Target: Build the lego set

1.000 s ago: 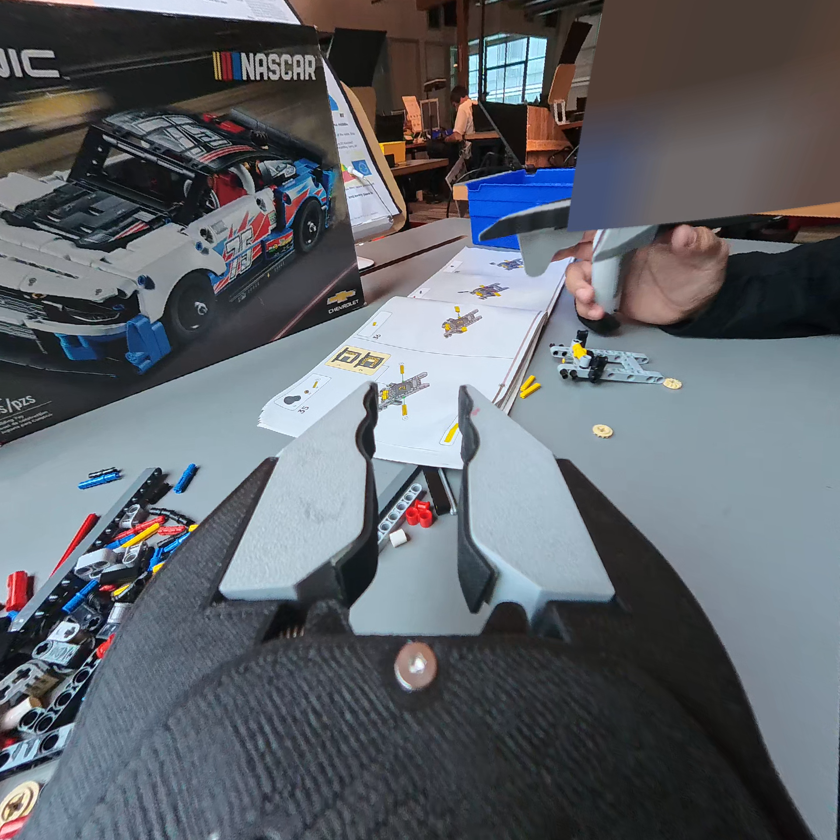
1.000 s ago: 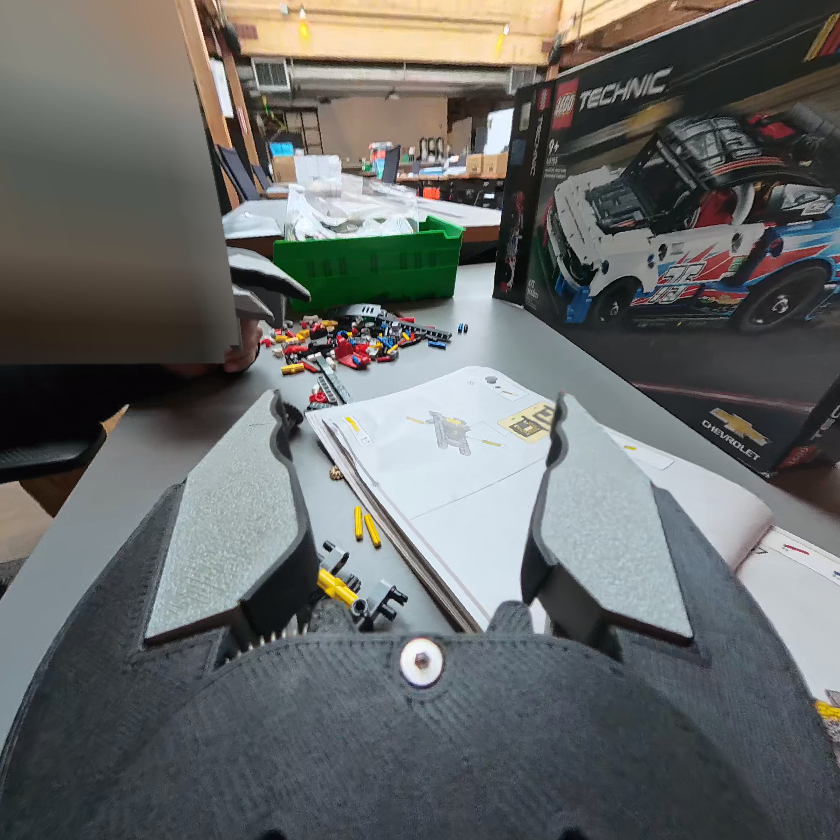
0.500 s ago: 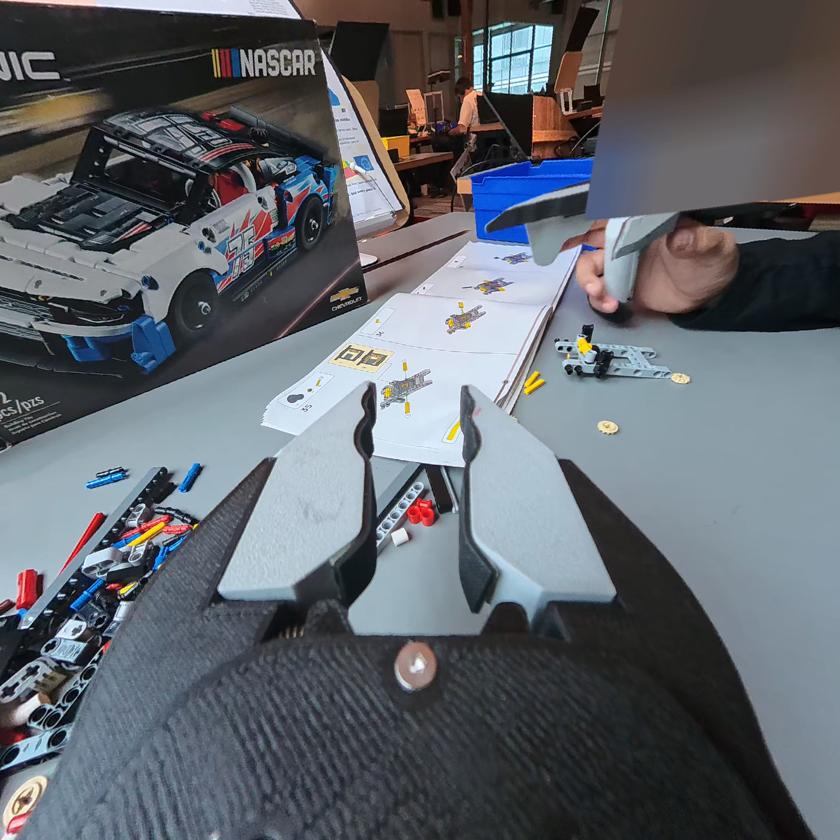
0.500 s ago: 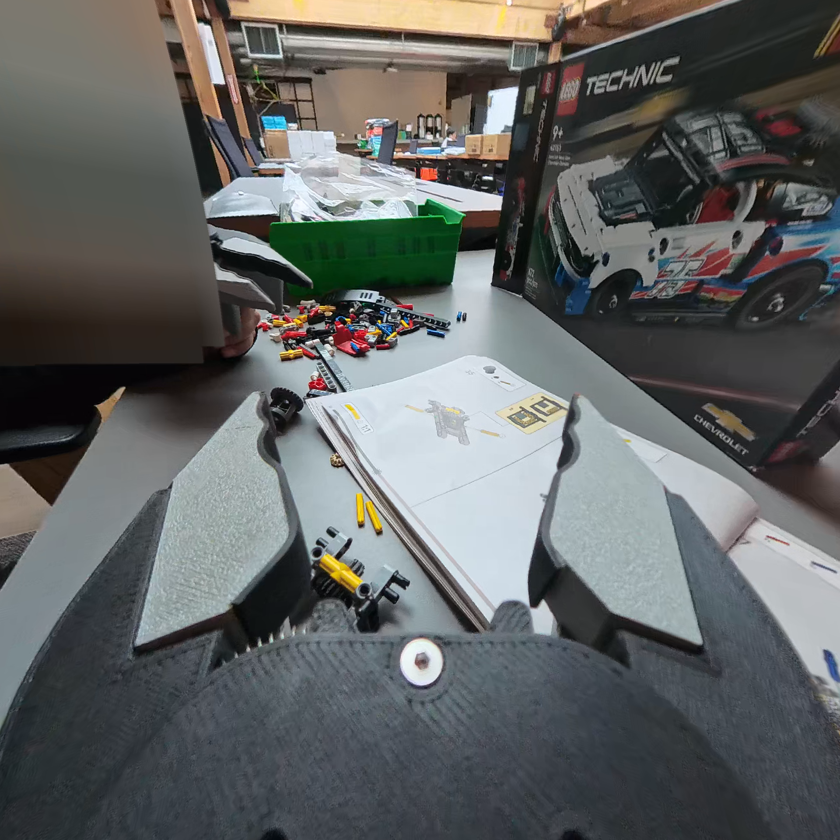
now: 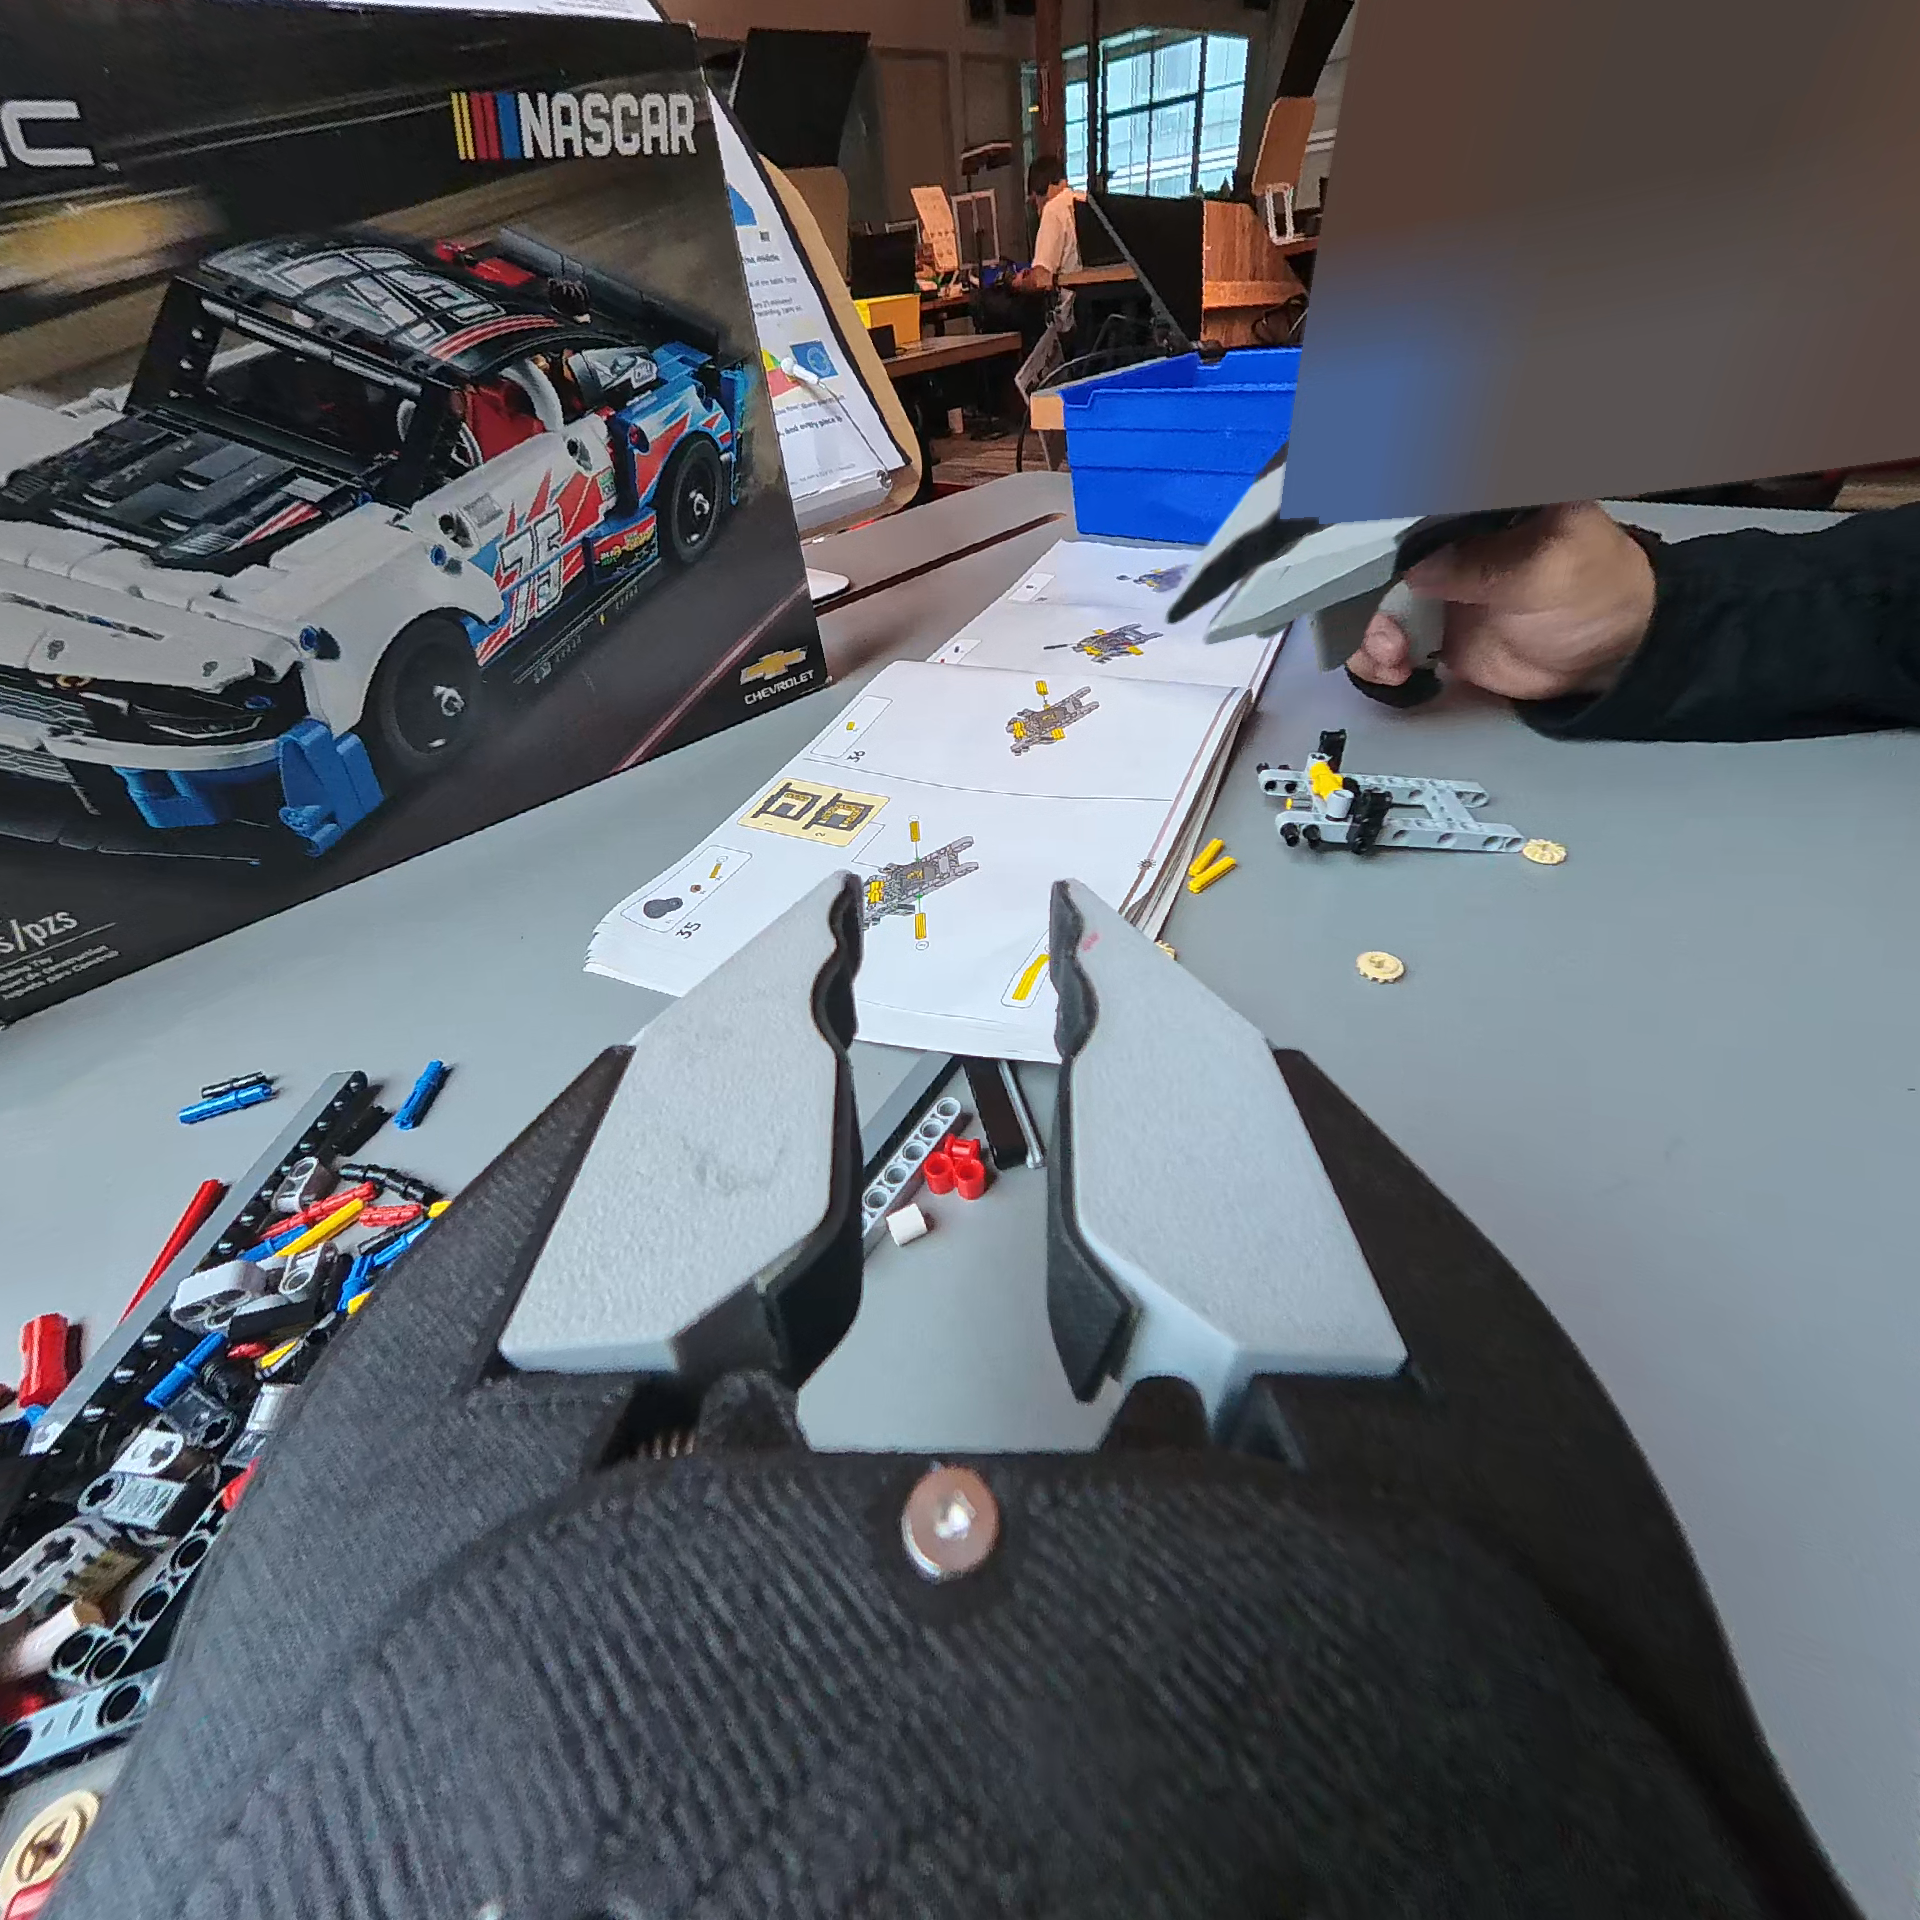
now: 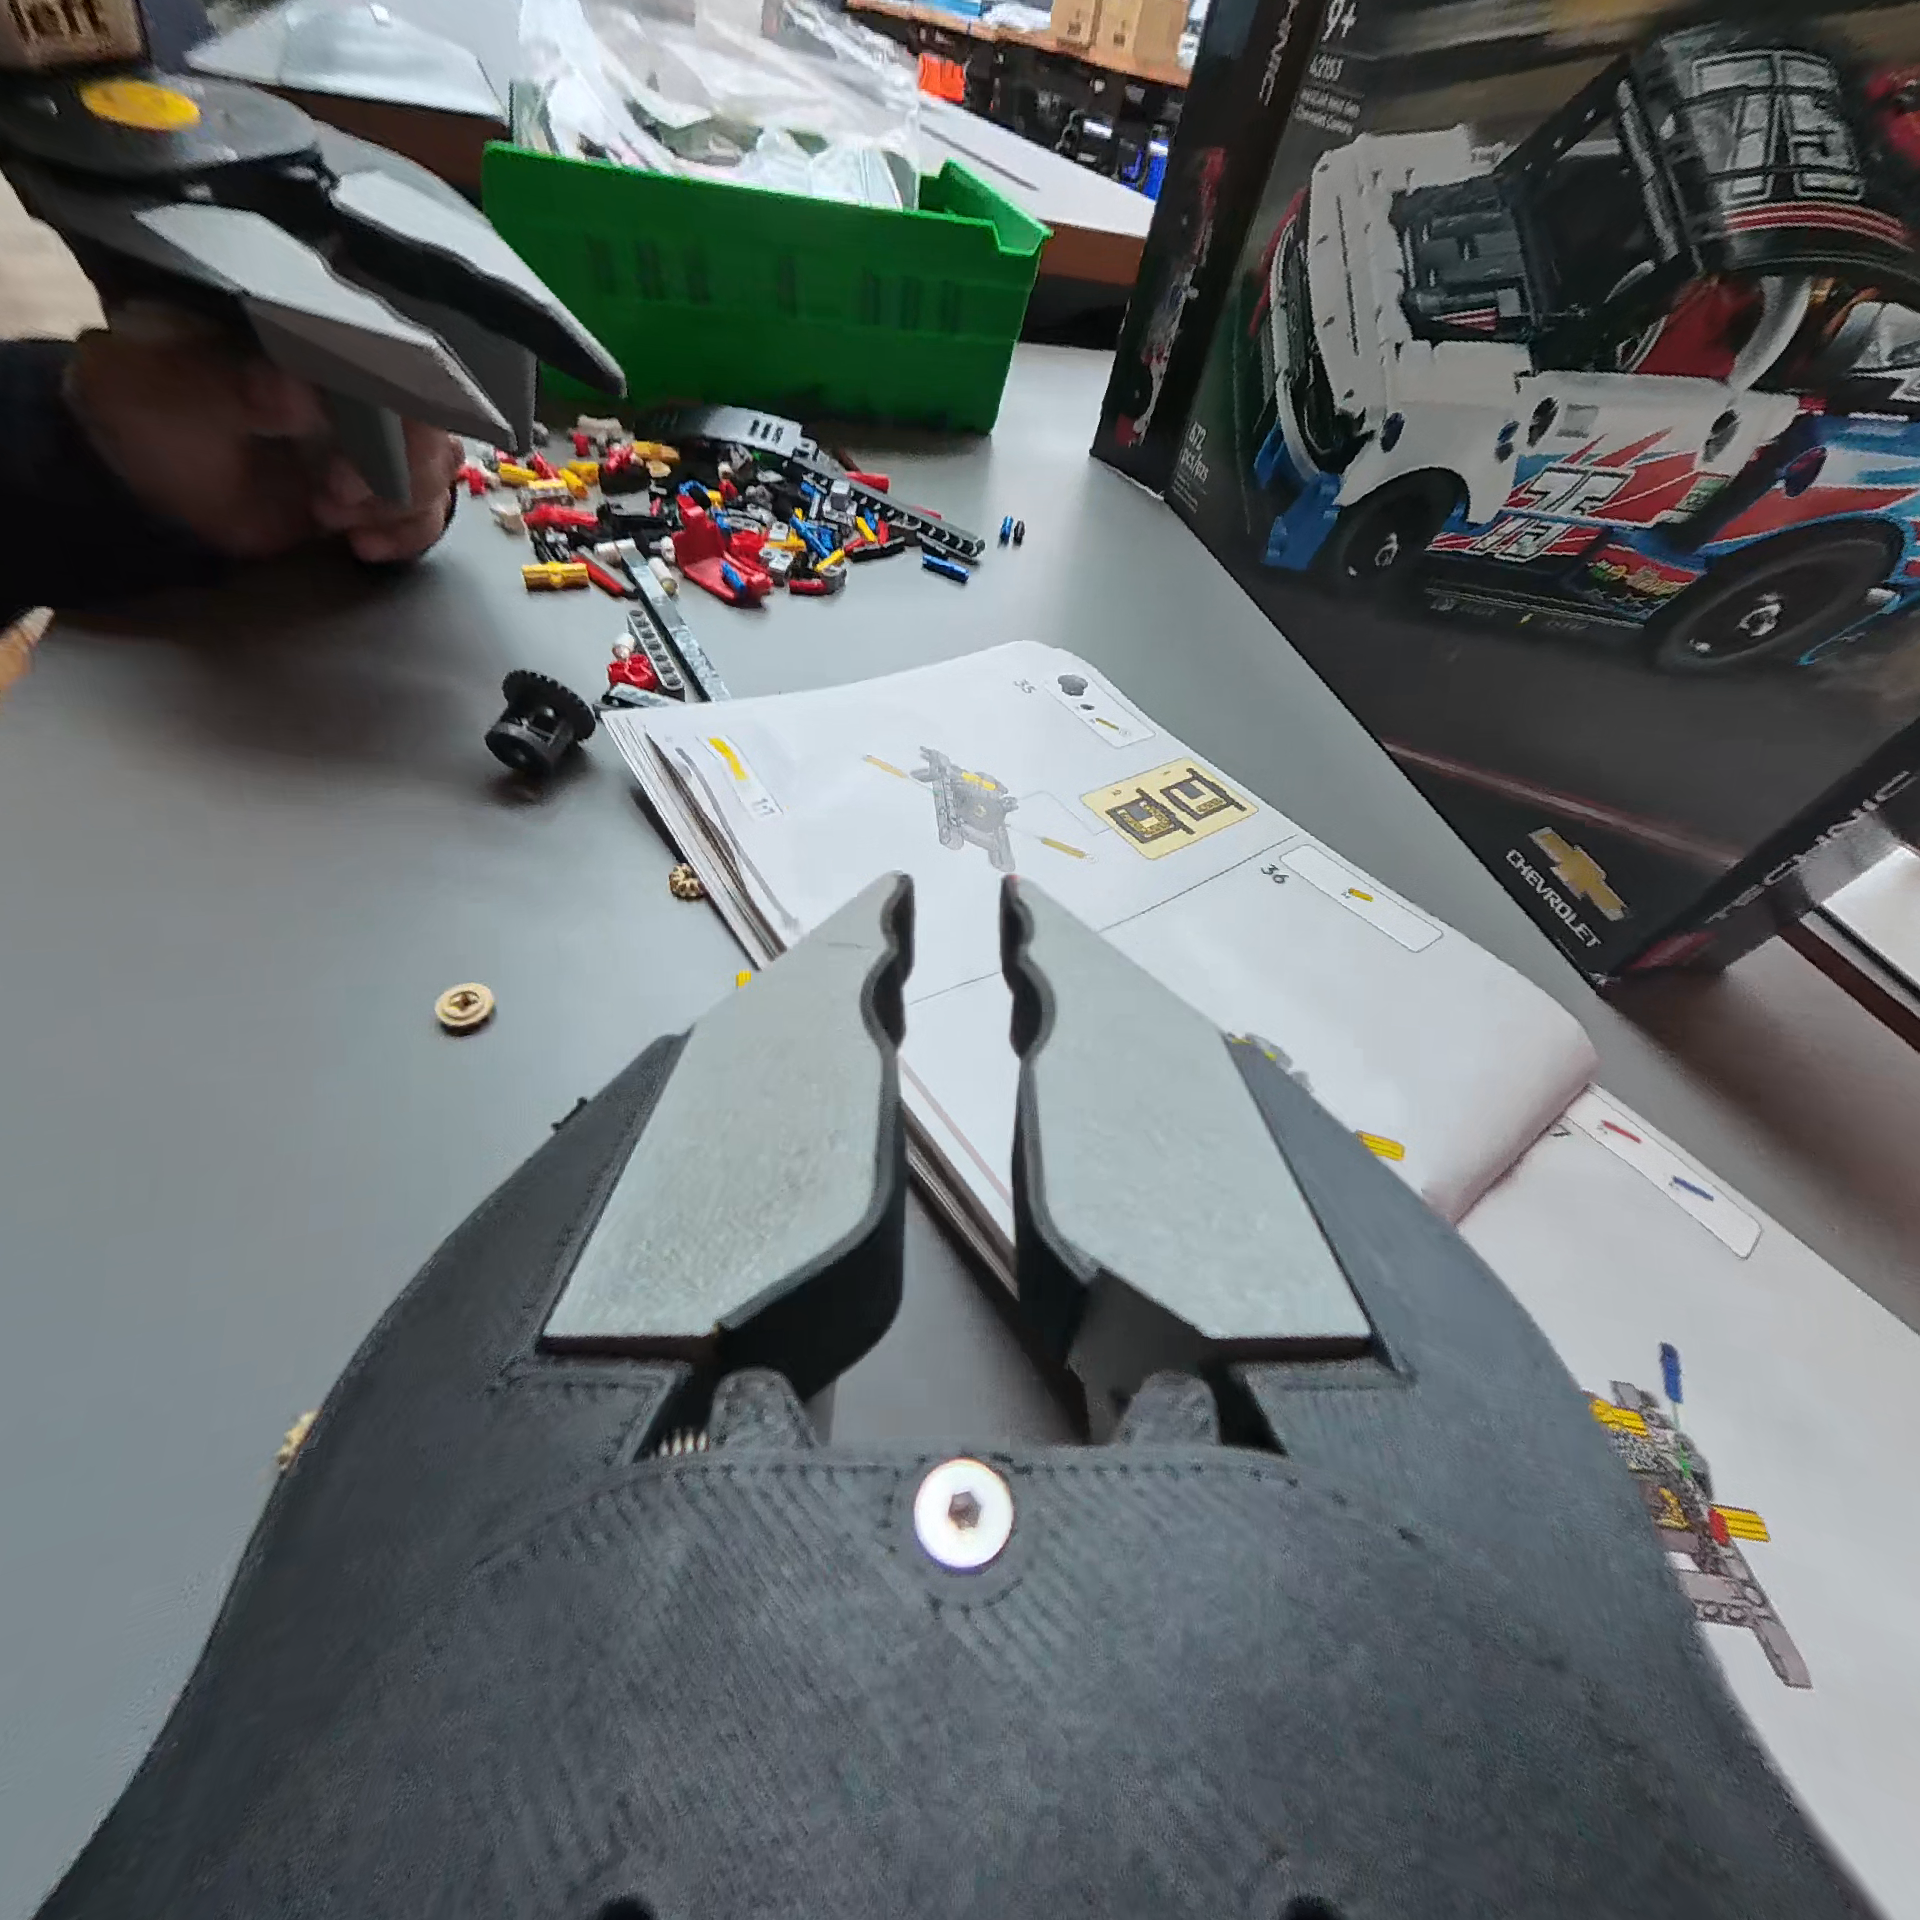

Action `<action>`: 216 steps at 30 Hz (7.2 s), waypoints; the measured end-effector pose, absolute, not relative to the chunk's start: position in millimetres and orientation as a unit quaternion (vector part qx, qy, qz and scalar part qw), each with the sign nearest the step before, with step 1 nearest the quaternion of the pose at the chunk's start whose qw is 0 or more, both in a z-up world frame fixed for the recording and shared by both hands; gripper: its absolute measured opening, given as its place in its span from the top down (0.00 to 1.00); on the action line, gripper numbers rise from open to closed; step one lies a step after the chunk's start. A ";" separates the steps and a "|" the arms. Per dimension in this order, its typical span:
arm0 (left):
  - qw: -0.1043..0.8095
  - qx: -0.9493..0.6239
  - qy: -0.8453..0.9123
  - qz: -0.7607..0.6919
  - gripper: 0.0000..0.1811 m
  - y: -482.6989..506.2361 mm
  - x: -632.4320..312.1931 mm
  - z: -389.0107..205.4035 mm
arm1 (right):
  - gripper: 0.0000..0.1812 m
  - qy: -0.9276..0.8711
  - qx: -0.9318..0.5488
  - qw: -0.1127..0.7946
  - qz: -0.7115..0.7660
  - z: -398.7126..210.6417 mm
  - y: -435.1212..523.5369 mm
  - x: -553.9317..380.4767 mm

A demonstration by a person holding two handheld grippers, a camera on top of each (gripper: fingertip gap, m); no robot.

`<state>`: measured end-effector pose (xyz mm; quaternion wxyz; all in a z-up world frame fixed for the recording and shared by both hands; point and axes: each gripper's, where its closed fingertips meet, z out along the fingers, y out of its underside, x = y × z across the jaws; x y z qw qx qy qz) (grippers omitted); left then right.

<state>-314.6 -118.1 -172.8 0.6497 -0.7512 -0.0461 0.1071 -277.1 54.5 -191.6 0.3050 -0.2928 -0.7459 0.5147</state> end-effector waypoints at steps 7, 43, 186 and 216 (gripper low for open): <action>0.650 -0.751 -0.046 0.107 0.82 -118.1 -314.3 -172.6 | 0.90 -0.751 -0.295 0.288 0.515 -193.6 51.6 -273.3; 0.641 -0.760 -0.038 0.101 0.83 -115.6 -312.0 -176.1 | 0.96 -0.757 -0.285 0.257 0.529 -193.9 44.8 -265.5; 0.426 -0.801 0.257 0.332 0.86 -37.6 -200.8 -231.3 | 0.86 -0.835 -0.172 0.101 0.513 -223.8 -44.2 -207.7; 0.450 -0.809 0.215 0.311 0.86 -40.0 -209.1 -229.9 | 1.00 -0.829 -0.192 0.107 0.514 -221.8 -37.6 -211.9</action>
